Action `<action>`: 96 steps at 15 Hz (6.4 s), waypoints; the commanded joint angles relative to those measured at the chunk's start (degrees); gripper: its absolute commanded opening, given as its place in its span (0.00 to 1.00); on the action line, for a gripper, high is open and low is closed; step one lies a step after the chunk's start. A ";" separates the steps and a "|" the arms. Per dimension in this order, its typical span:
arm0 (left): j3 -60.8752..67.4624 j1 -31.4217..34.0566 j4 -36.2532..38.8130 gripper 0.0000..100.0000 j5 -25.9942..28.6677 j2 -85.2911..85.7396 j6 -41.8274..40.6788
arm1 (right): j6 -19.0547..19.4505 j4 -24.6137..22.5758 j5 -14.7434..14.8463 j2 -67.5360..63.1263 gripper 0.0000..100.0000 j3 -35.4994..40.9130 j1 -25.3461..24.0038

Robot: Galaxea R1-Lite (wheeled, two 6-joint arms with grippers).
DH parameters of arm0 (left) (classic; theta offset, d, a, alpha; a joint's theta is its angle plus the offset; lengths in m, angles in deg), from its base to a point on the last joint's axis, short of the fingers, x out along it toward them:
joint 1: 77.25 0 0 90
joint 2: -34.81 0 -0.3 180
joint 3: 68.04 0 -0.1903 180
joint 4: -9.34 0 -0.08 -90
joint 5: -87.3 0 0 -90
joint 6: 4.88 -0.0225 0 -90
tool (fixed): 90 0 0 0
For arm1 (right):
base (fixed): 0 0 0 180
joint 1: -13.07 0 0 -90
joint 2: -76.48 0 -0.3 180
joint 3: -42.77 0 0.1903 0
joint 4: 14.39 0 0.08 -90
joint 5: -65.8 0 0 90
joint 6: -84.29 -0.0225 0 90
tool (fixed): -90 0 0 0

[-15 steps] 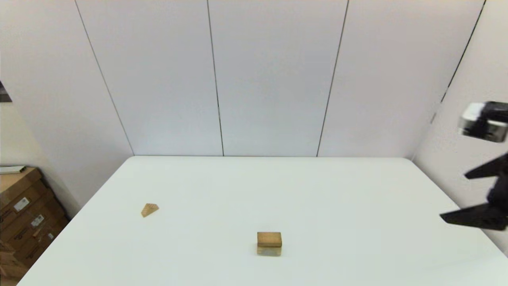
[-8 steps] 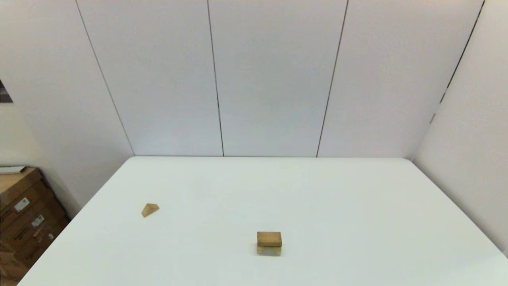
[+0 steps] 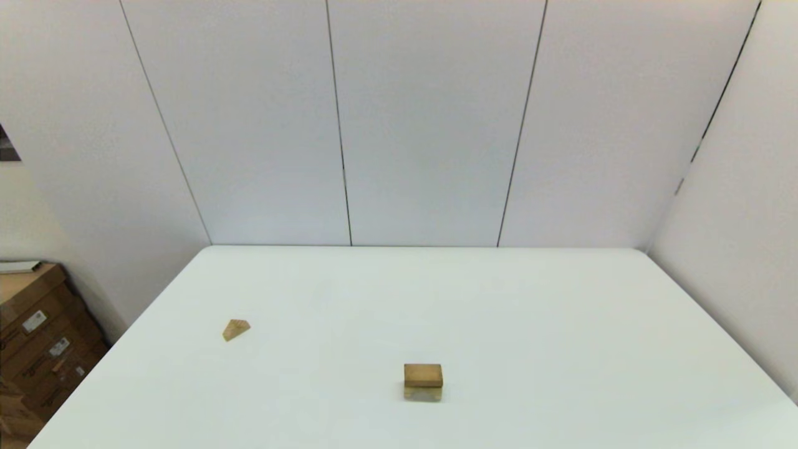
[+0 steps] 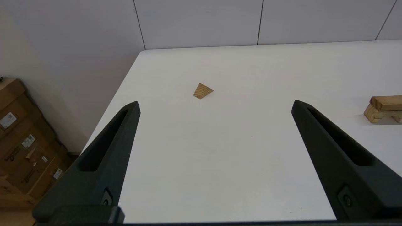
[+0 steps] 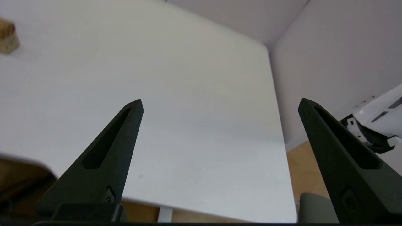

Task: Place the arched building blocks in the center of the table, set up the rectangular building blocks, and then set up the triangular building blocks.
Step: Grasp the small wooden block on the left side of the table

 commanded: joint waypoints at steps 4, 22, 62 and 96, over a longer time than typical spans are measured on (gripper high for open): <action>0.00 0.00 0.00 1.00 -0.01 -0.06 0.02 | -6.10 -12.44 -3.81 11.41 1.00 14.29 0.25; 0.00 0.00 0.00 1.00 -0.01 -0.06 0.02 | -18.84 -15.52 -4.25 11.41 1.00 16.92 0.25; -83.85 6.16 -28.92 1.00 3.76 -120.83 -5.87 | -18.84 -15.52 -4.25 11.41 1.00 16.84 0.25; -102.04 5.81 -48.16 1.00 2.01 -138.23 -41.64 | -18.84 -15.43 -4.25 11.41 1.00 16.92 0.25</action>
